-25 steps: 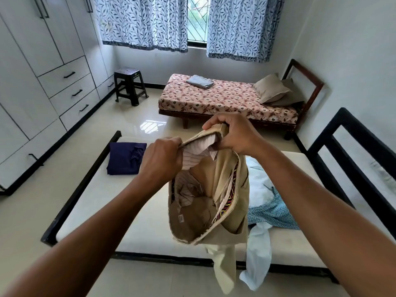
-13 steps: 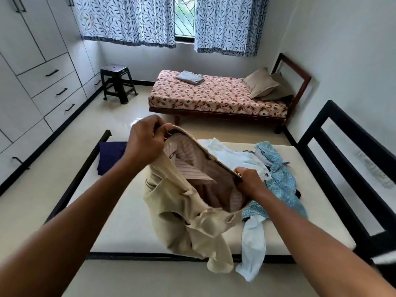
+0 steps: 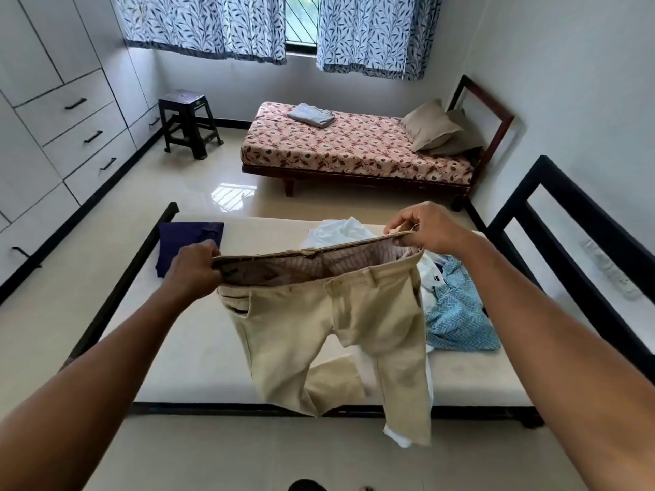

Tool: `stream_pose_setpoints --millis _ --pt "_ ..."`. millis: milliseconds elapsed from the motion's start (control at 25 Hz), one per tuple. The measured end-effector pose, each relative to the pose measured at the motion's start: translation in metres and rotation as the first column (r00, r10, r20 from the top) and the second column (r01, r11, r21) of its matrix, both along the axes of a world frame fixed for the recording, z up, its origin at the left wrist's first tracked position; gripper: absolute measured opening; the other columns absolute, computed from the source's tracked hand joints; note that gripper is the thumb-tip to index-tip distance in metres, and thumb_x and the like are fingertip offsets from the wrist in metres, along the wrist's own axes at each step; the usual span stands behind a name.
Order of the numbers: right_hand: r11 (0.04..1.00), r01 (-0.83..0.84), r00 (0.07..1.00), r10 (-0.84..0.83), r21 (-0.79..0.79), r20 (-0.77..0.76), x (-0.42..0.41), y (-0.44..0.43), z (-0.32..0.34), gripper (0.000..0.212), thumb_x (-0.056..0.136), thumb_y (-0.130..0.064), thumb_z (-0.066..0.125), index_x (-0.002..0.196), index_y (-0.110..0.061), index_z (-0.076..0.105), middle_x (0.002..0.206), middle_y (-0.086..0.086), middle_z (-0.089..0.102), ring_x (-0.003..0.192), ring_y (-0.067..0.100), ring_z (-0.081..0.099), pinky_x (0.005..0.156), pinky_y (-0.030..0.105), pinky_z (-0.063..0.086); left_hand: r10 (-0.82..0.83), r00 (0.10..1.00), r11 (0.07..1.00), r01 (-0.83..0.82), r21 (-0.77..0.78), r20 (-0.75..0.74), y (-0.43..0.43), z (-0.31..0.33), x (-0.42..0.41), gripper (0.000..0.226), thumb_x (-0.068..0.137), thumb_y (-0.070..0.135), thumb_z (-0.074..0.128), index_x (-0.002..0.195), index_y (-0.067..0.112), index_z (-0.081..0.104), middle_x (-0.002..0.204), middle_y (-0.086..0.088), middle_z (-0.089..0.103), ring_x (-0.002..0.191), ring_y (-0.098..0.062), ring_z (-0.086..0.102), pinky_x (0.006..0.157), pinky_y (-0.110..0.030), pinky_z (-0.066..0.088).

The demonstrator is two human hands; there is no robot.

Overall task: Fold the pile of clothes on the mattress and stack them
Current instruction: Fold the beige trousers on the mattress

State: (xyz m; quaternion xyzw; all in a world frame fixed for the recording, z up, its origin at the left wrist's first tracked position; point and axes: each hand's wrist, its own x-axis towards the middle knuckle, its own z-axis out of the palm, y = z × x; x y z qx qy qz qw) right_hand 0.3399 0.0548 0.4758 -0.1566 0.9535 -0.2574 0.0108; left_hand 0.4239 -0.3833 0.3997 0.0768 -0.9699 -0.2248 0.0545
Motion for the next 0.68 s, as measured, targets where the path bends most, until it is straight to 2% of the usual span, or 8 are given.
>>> stream_pose_setpoints --millis 80,200,280,360,400,480,560,680 --pt "0.999 0.033 0.997 -0.033 -0.011 -0.065 0.003 0.011 0.001 0.031 0.070 -0.007 0.093 0.088 -0.027 0.077 0.083 -0.010 0.074 0.069 -0.001 0.063 0.066 0.023 0.049 -0.083 0.996 0.991 0.079 0.107 0.030 0.006 0.009 0.010 0.019 0.085 0.002 0.071 0.092 0.017 0.062 0.084 -0.009 0.070 0.069 -0.024 0.068 0.063 -0.041 0.059" --pt "0.996 0.084 0.989 -0.087 -0.035 -0.117 0.006 0.039 -0.006 0.040 0.068 -0.009 0.093 0.076 -0.028 0.059 0.086 -0.007 0.071 0.067 0.011 0.060 0.063 0.032 0.048 -0.334 0.941 0.913 0.335 0.232 -0.048 0.017 0.043 0.027 0.030 0.087 -0.005 0.068 0.096 0.021 0.055 0.073 -0.003 0.073 0.053 -0.018 0.068 0.052 -0.036 0.057" --pt "0.997 0.075 0.980 -0.077 -0.014 -0.182 0.009 0.054 -0.013 0.049 0.065 0.007 0.083 0.067 -0.031 0.052 0.084 -0.002 0.064 0.071 0.018 0.058 0.065 0.037 0.048 -0.450 0.886 0.831 0.463 0.309 -0.116 0.027 0.073 0.035 0.034 0.089 -0.008 0.062 0.100 0.022 0.051 0.071 -0.002 0.071 0.049 -0.021 0.063 0.049 -0.038 0.056" --pt "0.999 0.030 0.953 -0.018 0.037 -0.304 0.013 0.055 -0.024 0.056 0.059 0.017 0.069 0.065 -0.035 0.049 0.087 0.002 0.057 0.078 0.019 0.057 0.071 0.042 0.049 -0.516 0.845 0.765 0.529 0.368 -0.144 0.036 0.099 0.036 0.032 0.091 -0.007 0.057 0.103 0.023 0.051 0.076 -0.002 0.070 0.051 -0.018 0.057 0.047 -0.033 0.050" --pt "0.997 0.018 0.932 0.009 0.071 -0.362 0.017 0.052 -0.028 0.056 0.058 0.018 0.067 0.066 -0.035 0.049 0.092 0.001 0.055 0.083 0.019 0.057 0.072 0.041 0.049 -0.513 0.846 0.762 0.527 0.377 -0.146 0.041 0.109 0.034 0.030 0.092 -0.004 0.056 0.104 0.023 0.052 0.079 -0.003 0.072 0.052 -0.017 0.057 0.047 -0.032 0.048" --pt "0.991 0.015 0.898 0.044 0.130 -0.438 0.026 0.046 -0.034 0.050 0.059 0.017 0.064 0.073 -0.030 0.054 0.102 -0.001 0.053 0.093 0.020 0.056 0.072 0.038 0.049 -0.415 0.891 0.817 0.454 0.354 -0.184 0.045 0.120 0.027 0.026 0.094 0.001 0.056 0.101 0.026 0.053 0.081 -0.007 0.074 0.057 -0.024 0.060 0.052 -0.035 0.047" --pt "0.991 -0.023 0.889 0.081 0.132 -0.452 0.035 0.042 -0.036 0.047 0.061 0.019 0.064 0.083 -0.023 0.059 0.111 -0.002 0.054 0.102 0.020 0.059 0.074 0.037 0.051 -0.241 0.931 0.872 0.331 0.361 -0.273 0.039 0.123 0.017 0.023 0.091 0.003 0.058 0.097 0.025 0.056 0.083 -0.008 0.075 0.061 -0.027 0.060 0.058 -0.034 0.047" --pt "0.976 -0.155 0.887 0.206 0.154 -0.413 0.047 0.031 -0.032 0.048 0.068 0.015 0.071 0.097 -0.021 0.058 0.127 -0.003 0.055 0.099 0.015 0.066 0.070 0.038 0.057 -0.035 0.933 0.919 0.171 0.355 -0.358 0.024 0.126 0.003 0.022 0.087 0.006 0.062 0.096 0.026 0.059 0.101 -0.002 0.073 0.076 -0.027 0.066 0.069 -0.040 0.053"
